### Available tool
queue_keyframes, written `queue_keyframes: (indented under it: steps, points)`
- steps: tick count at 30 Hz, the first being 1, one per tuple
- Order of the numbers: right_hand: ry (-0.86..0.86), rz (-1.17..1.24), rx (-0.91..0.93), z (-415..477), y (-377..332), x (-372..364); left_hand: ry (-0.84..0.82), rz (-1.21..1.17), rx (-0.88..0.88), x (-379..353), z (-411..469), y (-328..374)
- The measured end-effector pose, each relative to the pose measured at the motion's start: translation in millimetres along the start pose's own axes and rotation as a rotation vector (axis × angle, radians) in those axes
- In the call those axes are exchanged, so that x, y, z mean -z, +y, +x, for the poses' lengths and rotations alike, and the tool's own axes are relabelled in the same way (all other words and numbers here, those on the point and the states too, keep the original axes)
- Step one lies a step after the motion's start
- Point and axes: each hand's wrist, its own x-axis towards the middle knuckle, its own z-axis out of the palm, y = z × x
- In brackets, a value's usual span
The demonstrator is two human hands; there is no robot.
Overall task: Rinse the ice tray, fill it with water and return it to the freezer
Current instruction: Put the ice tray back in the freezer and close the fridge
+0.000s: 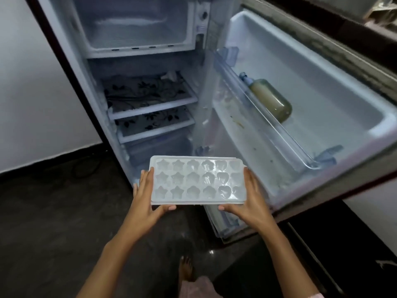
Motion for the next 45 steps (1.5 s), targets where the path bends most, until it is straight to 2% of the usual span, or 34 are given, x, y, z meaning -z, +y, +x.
queue_keyframes:
  steps: [12, 26, 31, 36, 40, 45]
  points:
    - [-0.097, -0.036, 0.171, 121.7, -37.9, -18.2, 0.151, -0.100, 0.137, 42.7, 68.8, -16.0]
    - [-0.074, -0.093, 0.225, 279.7, -88.2, -33.4, 0.248, -0.101, 0.079, 97.7, 211.0, -50.9]
    - [-0.019, -0.092, 0.314, 333.2, -112.8, -30.3, 0.358, -0.094, 0.012, 119.8, 257.4, -51.5]
    - [-0.009, -0.082, 0.365, 377.2, -139.6, -21.2, 0.384, -0.096, 0.006, 144.9, 294.9, -49.0]
    - [0.040, -0.073, 0.472, 409.5, -160.7, -10.7, 0.415, -0.132, -0.008, 158.9, 318.6, -42.2]
    - [0.006, -0.103, 0.491, 444.7, -185.6, -4.2, 0.447, -0.069, -0.007, 182.9, 347.4, -38.0]
